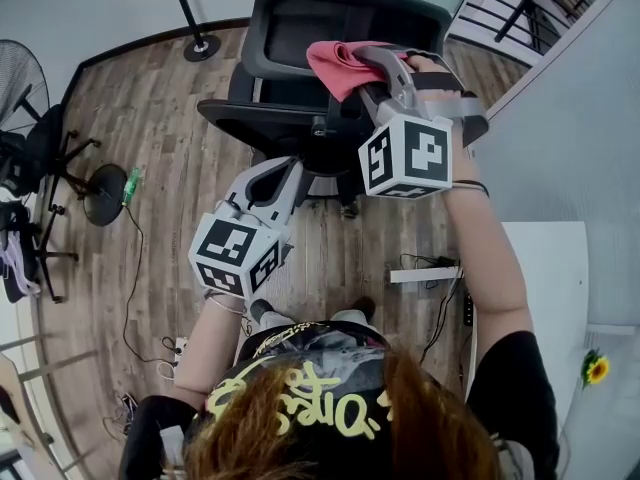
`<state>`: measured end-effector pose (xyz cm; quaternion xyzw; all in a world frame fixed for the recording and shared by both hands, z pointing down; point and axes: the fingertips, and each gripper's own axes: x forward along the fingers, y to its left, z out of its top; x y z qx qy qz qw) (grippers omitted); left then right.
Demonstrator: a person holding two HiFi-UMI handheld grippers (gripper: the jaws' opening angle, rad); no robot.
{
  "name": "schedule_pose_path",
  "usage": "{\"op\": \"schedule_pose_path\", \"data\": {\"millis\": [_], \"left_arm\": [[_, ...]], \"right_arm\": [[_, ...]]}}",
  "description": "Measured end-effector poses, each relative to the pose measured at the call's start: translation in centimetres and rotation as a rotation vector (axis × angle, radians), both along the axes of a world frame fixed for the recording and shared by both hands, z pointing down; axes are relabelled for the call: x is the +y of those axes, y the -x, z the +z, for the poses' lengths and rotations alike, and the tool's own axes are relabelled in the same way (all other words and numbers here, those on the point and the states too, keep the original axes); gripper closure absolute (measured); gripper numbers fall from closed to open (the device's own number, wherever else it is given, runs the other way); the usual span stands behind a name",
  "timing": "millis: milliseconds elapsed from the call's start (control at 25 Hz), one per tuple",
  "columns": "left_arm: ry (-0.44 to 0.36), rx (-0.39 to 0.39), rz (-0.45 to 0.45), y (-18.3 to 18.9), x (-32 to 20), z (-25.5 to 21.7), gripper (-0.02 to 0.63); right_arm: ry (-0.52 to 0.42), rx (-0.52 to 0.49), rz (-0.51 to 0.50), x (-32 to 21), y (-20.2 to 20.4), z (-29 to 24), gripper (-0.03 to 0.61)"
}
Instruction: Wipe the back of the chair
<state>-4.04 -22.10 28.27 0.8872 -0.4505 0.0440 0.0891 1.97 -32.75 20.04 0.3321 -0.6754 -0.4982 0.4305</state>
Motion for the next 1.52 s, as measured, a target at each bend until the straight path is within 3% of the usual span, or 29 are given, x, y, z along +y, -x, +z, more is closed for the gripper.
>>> {"op": "schedule_pose_path", "data": {"millis": [520,1520], "left_arm": [[0.002,0.026,0.01,-0.4,0.8,0.1,0.62],[0.017,0.028,0.023,-0.8,2.7,1.5,0.62]], "right_arm": [[0.013,-0.019,0.007,3.2,0.0,1.6,0.517],[0.121,-0.138,0.042,9.0,-0.3,5.4,0.517]]}}
